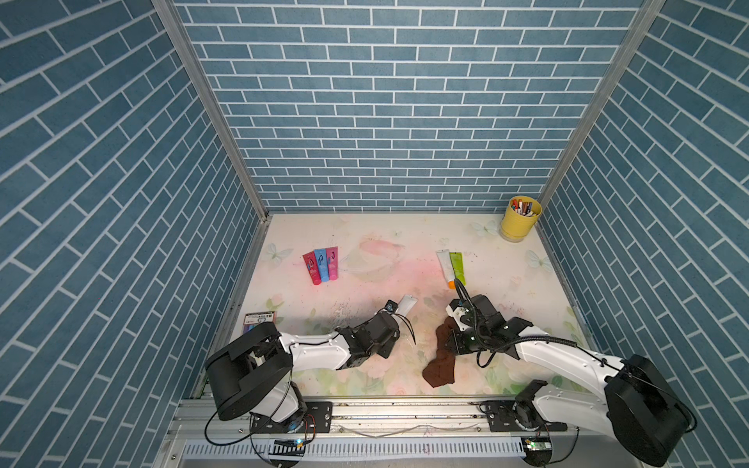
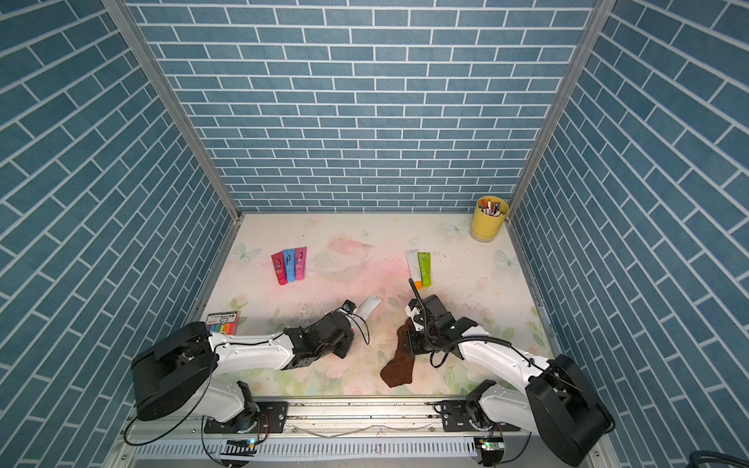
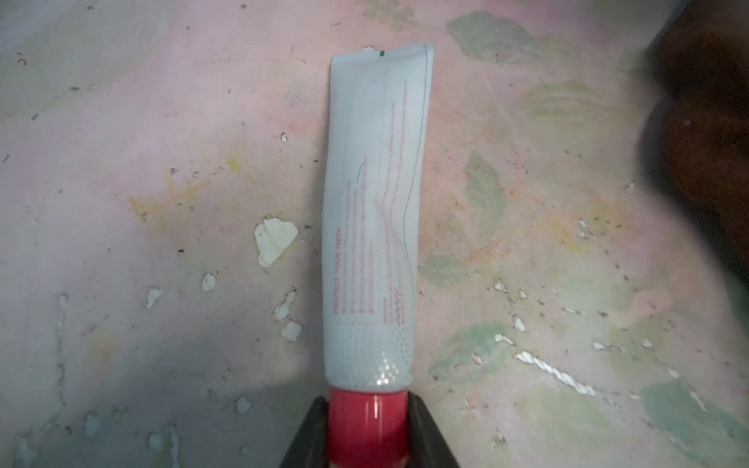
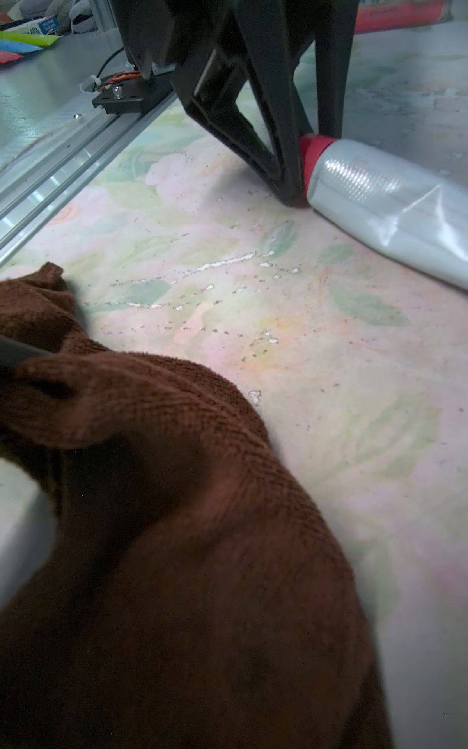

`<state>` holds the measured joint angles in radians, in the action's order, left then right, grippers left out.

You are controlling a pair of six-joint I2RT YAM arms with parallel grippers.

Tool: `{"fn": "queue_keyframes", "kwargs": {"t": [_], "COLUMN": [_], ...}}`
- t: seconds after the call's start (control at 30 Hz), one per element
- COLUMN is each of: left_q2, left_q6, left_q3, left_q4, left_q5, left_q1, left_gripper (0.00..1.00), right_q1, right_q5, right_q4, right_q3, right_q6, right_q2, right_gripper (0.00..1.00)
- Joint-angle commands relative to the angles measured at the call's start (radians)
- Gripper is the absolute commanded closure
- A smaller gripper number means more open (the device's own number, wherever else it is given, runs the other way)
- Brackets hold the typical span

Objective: Wipe the surface of the toothpaste tube
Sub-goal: Move the toothpaste to the center of the board.

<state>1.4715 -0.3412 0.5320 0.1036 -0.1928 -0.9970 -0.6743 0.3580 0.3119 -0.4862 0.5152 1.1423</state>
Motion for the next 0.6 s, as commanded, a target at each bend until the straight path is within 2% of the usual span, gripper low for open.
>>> {"fn": "queue_keyframes", "kwargs": {"t": [0.0, 0.13, 0.27, 0.4, 0.57], "left_q2": [0.000, 0.013, 0.015, -0.007, -0.034], "left_q6": [0.056, 0.099, 0.154, 0.166, 0.165], "left_q3": [0.014, 0.030, 0.029, 0.000, -0.018], "left_q4": [0.047, 0.086, 0.105, 0.140, 0.165], "left_q5": [0.027, 0.072, 0.106, 0.129, 0.131], "left_q1": [-0.041, -0.081, -0.092, -0.097, -0.097], "left_gripper": [0.85, 0.87, 0.86, 0.86, 0.88], "right_q1": [-0.005, -0.005, -0.005, -0.005, -0.016], "right_q5": [-0.058, -0.139, -0.168, -0.199, -0.173], "right_q4": [0.057, 0.123, 0.149, 0.149, 0.093], "right_q3": [0.000, -0.055, -0.134, -0.231, -0.300], "right_q6": [-0.038, -0.057, -0.086, -0.114, -0.122], "right_q2": [-0.051, -0.051, -0.010, 0.097, 0.248], "right_gripper": [1.00, 1.00, 1.00, 1.00, 1.00]}}
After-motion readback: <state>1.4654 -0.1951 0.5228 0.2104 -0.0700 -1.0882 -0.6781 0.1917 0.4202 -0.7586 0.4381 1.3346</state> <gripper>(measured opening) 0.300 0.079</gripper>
